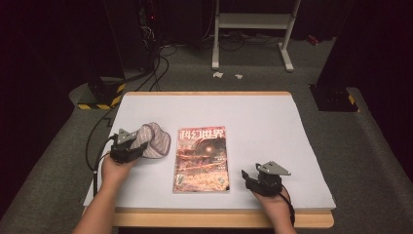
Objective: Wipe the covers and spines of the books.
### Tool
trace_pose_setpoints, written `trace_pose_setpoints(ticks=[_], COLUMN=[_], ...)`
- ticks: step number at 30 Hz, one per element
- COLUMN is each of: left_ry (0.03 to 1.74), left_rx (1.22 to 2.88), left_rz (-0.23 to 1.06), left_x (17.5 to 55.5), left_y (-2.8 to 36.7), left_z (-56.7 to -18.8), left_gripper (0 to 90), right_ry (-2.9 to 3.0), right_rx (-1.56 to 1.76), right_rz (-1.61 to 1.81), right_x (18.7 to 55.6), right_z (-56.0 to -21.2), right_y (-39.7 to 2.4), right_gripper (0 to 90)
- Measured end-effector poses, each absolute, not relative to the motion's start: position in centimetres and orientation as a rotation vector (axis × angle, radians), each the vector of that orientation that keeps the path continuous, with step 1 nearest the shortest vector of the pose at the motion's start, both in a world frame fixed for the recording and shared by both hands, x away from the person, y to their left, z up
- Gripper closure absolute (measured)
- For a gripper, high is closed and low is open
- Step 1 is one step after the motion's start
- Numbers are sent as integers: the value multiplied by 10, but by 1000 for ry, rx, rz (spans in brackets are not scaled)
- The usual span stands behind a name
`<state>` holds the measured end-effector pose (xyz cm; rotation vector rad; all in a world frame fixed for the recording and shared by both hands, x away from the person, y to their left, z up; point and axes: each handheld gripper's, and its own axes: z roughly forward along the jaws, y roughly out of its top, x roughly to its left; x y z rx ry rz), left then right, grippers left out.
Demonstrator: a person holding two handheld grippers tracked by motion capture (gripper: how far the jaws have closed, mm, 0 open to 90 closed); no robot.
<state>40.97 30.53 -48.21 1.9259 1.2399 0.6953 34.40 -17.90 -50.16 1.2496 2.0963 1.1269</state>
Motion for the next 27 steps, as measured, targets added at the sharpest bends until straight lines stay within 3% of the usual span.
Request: trace_pose_setpoints(ticks=[11, 17, 27], left_ry=[1300, 1290, 1262], left_rx=[1920, 1912, 1872], left_rz=[720, 689, 657], left_x=[404, 402, 398], left_y=[308, 309, 315], left_z=[-502, -503, -494], left_gripper=[508, 383, 308], right_ry=[2104, 2100, 2096], right_rx=[1249, 1239, 1250], right_rz=[1114, 1097, 1080], right_x=[344, 343, 343], right_z=[-502, -502, -502], right_y=[-177, -176, -175], right_gripper=[369, 369, 369])
